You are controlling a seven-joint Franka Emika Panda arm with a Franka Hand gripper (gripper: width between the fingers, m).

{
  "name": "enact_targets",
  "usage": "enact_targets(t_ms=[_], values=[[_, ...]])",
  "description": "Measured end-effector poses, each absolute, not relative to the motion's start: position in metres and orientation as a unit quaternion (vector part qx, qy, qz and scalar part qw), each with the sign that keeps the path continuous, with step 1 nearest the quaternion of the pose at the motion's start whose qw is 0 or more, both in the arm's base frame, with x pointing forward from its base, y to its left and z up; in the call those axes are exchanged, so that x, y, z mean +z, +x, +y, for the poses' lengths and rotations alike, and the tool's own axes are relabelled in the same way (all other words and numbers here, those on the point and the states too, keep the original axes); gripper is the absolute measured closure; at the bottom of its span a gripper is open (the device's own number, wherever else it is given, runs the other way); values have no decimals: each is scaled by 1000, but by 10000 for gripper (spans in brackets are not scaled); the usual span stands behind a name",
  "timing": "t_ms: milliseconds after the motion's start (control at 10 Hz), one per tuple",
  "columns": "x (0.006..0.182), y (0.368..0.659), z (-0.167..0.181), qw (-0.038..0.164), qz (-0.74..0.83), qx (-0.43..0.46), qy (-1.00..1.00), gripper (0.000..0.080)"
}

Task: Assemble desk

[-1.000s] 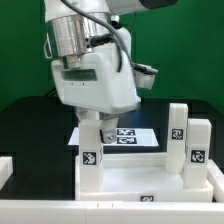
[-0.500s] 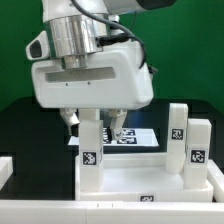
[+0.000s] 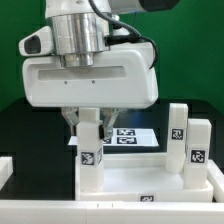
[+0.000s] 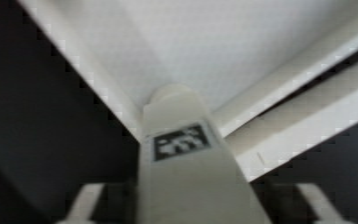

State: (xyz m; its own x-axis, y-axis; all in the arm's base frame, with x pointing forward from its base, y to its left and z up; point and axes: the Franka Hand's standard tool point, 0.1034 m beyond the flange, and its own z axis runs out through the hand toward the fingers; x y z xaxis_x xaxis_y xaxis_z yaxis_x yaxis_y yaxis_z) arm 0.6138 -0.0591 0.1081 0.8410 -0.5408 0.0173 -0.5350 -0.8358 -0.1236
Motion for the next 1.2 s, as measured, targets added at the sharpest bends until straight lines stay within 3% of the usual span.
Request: enact_targets(t_ms=[100, 400, 600, 900, 1100, 1200], values=[[108, 614, -59, 58, 318, -24, -946, 514], [110, 616, -55, 59, 553, -17, -831, 514], [109, 618, -51, 82, 717, 1, -692, 514], [108, 618, -51, 82, 733, 2, -676, 514], [108, 616, -53, 78, 651, -1, -755, 514], [109, 616, -51, 78, 563, 2, -823, 356]])
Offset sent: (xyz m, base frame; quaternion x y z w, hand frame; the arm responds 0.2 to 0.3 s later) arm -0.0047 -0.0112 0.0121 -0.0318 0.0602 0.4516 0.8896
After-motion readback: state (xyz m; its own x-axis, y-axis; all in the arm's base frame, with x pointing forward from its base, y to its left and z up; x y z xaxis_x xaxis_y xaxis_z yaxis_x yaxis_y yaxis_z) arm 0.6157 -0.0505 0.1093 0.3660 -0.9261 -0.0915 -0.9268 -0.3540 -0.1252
